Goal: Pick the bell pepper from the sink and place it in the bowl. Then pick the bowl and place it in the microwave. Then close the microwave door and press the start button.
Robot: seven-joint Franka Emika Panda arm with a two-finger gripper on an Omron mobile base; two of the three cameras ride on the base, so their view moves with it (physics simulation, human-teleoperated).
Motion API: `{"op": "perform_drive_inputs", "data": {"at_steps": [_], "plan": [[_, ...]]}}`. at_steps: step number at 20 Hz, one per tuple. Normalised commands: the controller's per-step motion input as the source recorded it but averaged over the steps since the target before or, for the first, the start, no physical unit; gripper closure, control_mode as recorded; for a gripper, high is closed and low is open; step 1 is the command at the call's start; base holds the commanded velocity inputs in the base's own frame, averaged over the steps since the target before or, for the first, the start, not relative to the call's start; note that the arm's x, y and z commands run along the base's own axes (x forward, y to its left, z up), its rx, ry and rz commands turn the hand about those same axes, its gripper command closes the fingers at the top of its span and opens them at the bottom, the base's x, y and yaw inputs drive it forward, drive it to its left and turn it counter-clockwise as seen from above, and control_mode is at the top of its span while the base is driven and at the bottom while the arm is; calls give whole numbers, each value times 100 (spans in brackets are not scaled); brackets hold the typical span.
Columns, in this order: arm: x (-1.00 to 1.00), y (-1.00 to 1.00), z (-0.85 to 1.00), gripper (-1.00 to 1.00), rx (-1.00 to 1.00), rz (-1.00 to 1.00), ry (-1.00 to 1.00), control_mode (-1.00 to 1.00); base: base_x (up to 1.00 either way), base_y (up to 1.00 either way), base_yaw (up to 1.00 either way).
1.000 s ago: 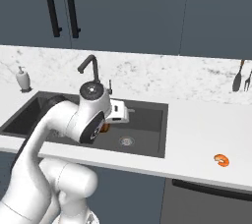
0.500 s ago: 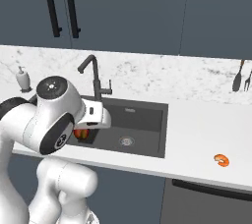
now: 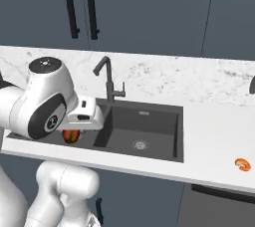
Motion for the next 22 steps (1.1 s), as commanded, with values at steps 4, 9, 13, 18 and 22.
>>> {"op": "perform_drive_inputs", "data": {"at_steps": [4,9,13,18,22], "plan": [[0,0,0,100,0,0,0,100,-9,100,0],[0,0,0,100,0,0,0,100,-22,100,-1],[0,0,0,100,0,0,0,100,-2,100,-4],[0,0,0,100,0,0,0,100,2,100,-6],[0,0,0,100,0,0,0,100,9,97,-5]]}}
